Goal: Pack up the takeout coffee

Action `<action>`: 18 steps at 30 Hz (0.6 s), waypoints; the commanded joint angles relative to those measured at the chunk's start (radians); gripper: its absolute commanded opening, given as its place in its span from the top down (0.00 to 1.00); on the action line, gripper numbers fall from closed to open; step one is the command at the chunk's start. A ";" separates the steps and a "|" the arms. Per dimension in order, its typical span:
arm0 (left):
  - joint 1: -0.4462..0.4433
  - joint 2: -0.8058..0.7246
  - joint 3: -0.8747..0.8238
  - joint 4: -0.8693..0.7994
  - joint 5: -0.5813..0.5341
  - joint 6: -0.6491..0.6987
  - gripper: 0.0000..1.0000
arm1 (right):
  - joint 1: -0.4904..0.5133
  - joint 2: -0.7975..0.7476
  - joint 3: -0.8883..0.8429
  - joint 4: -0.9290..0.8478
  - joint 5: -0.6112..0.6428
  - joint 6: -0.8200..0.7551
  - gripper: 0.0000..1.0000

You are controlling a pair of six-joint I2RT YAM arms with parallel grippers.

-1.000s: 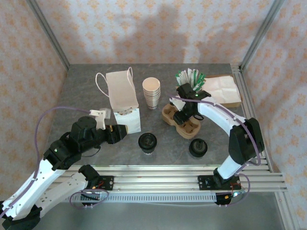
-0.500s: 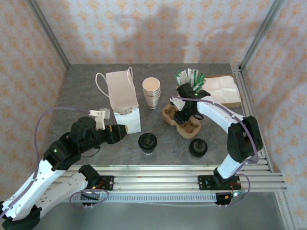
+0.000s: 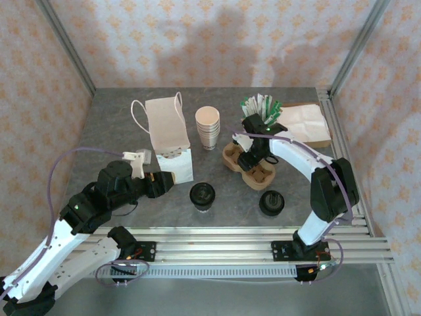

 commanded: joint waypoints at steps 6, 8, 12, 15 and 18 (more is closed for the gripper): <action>0.008 -0.007 -0.006 0.011 0.010 -0.009 0.44 | -0.009 0.039 0.022 -0.019 -0.008 -0.022 0.51; 0.008 -0.006 -0.007 0.010 0.010 -0.009 0.44 | -0.009 0.035 0.028 -0.023 -0.008 -0.023 0.56; 0.008 -0.008 -0.002 0.006 0.001 -0.006 0.44 | -0.009 0.017 0.037 -0.030 -0.012 -0.026 0.58; 0.008 -0.007 0.004 -0.002 -0.005 -0.002 0.44 | -0.009 -0.001 0.044 -0.037 -0.015 -0.025 0.58; 0.008 -0.008 0.013 -0.013 -0.012 0.002 0.44 | -0.009 -0.021 0.053 -0.047 -0.023 -0.019 0.58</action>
